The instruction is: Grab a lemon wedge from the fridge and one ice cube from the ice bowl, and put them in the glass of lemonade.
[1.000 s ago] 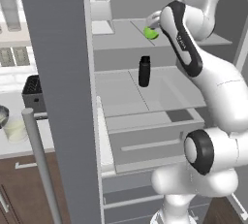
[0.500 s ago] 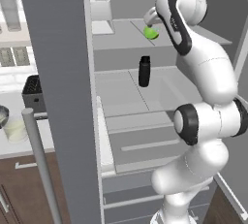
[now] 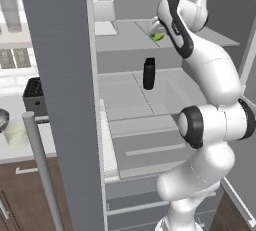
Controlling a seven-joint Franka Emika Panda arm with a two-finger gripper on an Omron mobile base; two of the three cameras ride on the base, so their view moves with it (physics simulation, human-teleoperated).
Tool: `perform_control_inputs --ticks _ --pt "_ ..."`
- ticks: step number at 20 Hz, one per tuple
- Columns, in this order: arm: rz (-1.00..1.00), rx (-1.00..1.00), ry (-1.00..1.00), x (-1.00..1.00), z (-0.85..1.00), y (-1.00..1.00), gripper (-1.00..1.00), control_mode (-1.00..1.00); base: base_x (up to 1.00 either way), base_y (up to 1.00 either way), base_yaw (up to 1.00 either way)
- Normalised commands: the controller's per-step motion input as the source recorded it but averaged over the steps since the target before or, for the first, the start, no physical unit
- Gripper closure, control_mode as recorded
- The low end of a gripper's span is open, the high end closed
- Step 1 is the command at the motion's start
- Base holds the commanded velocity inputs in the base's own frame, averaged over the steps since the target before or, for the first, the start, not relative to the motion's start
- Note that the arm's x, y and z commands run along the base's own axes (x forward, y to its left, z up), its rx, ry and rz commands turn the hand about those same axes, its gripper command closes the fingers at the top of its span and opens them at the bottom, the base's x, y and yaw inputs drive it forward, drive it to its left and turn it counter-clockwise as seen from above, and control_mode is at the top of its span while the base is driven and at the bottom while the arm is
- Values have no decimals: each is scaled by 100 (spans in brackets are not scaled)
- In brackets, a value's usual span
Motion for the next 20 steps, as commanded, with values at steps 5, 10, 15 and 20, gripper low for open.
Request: perform_control_inputs --ticks 5,10,15,20 --pt "-5 0 0 17 -7 11 -100 -100 0 0 0" --pt "-12 0 -2 23 -3 1 -100 -100 0 0 0" --pt "-10 1 -6 2 0 -3 -100 -100 0 0 0" --pt "0 0 0 16 0 0 -100 -100 0 0 0"
